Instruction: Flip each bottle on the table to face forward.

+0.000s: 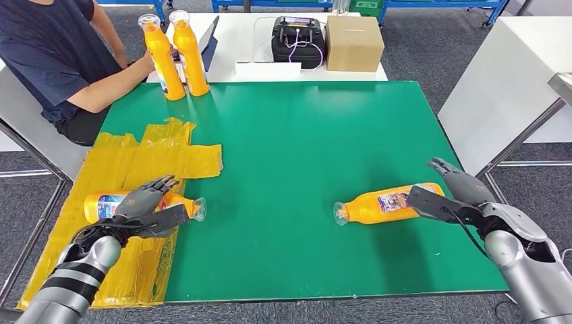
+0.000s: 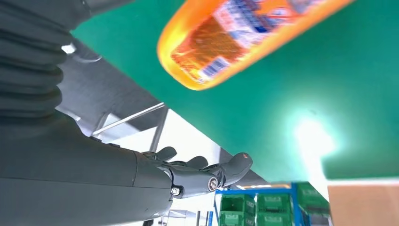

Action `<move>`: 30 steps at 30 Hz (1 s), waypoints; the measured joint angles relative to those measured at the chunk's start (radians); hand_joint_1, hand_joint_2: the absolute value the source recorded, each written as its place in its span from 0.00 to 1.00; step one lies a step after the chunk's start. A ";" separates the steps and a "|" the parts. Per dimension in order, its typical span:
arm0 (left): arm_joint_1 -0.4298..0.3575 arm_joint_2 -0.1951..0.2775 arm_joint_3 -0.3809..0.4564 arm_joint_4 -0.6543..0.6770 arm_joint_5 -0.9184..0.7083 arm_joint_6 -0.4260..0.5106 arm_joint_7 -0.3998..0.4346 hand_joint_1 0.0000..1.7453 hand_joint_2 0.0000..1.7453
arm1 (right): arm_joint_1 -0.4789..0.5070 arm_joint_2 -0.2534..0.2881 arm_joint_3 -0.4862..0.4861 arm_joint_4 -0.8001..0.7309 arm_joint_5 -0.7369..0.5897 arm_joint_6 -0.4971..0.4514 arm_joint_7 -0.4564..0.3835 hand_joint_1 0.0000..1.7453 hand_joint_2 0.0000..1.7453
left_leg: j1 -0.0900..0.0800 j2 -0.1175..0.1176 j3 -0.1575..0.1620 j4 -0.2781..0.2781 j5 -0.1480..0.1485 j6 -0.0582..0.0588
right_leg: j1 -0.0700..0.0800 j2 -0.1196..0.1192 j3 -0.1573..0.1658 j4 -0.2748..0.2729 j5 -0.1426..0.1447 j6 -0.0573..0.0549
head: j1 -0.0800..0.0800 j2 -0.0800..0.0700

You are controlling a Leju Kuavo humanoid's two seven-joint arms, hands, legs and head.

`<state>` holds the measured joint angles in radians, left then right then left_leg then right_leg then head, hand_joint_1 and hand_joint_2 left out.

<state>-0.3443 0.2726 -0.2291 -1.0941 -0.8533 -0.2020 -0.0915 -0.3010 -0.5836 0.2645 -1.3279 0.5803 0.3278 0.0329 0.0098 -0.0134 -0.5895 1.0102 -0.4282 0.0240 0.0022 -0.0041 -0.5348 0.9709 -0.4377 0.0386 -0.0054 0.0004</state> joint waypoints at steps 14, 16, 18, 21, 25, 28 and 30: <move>0.078 0.011 0.028 -0.176 0.476 -0.064 -0.062 0.00 0.00 | -0.040 -0.022 0.105 0.149 0.107 -0.006 -0.102 0.00 1.00 | -0.001 0.000 -0.008 0.000 0.000 0.000 | -0.001 0.000 -0.008 0.000 0.000 0.000 | 0.000 0.000; 0.105 0.004 0.039 -0.236 0.505 -0.059 -0.062 0.00 0.50 | -0.040 -0.015 0.123 0.161 0.129 -0.015 -0.107 0.00 1.00 | -0.001 0.000 -0.009 0.000 0.000 0.000 | -0.001 0.000 -0.009 0.000 0.000 0.000 | 0.000 0.000; 0.128 -0.002 0.043 -0.290 0.517 -0.058 -0.060 0.00 1.00 | -0.040 -0.004 0.140 0.174 0.148 -0.023 -0.109 0.00 1.00 | -0.001 0.000 -0.009 0.000 0.000 0.000 | -0.001 0.000 -0.009 0.000 0.000 0.000 | 0.000 0.000; 0.152 -0.008 0.046 -0.351 0.521 -0.058 -0.057 0.00 1.00 | -0.052 0.015 0.165 0.201 0.175 -0.029 -0.110 0.00 1.00 | -0.001 0.000 -0.009 0.000 0.000 0.000 | -0.001 0.000 -0.009 0.000 0.000 0.000 | 0.000 0.000; 0.163 -0.017 0.044 -0.396 0.525 -0.058 -0.057 0.00 1.00 | -0.084 0.046 0.196 0.254 0.216 -0.048 -0.113 0.00 1.00 | -0.001 0.000 -0.009 0.000 0.000 0.000 | 0.000 0.000 -0.009 0.000 0.000 0.000 | 0.000 0.000; 0.164 -0.022 0.039 -0.414 0.530 -0.058 -0.057 0.00 1.00 | -0.108 0.073 0.219 0.304 0.253 -0.068 -0.114 0.00 1.00 | 0.000 0.001 -0.008 0.000 0.000 0.000 | 0.000 0.000 -0.008 0.000 0.000 0.000 | 0.000 0.000; 0.164 -0.025 0.037 -0.420 0.531 -0.058 -0.059 0.00 1.00 | -0.127 0.087 0.235 0.336 0.283 -0.079 -0.113 0.00 1.00 | 0.000 0.002 -0.006 0.000 0.000 0.000 | 0.000 0.001 -0.008 0.000 0.000 0.000 | 0.000 0.000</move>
<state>-0.1805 0.2475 -0.1923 -1.5144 -0.3220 -0.2602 -0.1509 -0.4278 -0.4962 0.4992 -0.9915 0.8632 0.2483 -0.0796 0.0094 -0.0112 -0.5959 1.0103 -0.4280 0.0242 0.0018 -0.0035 -0.5427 0.9712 -0.4376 0.0388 -0.0054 0.0004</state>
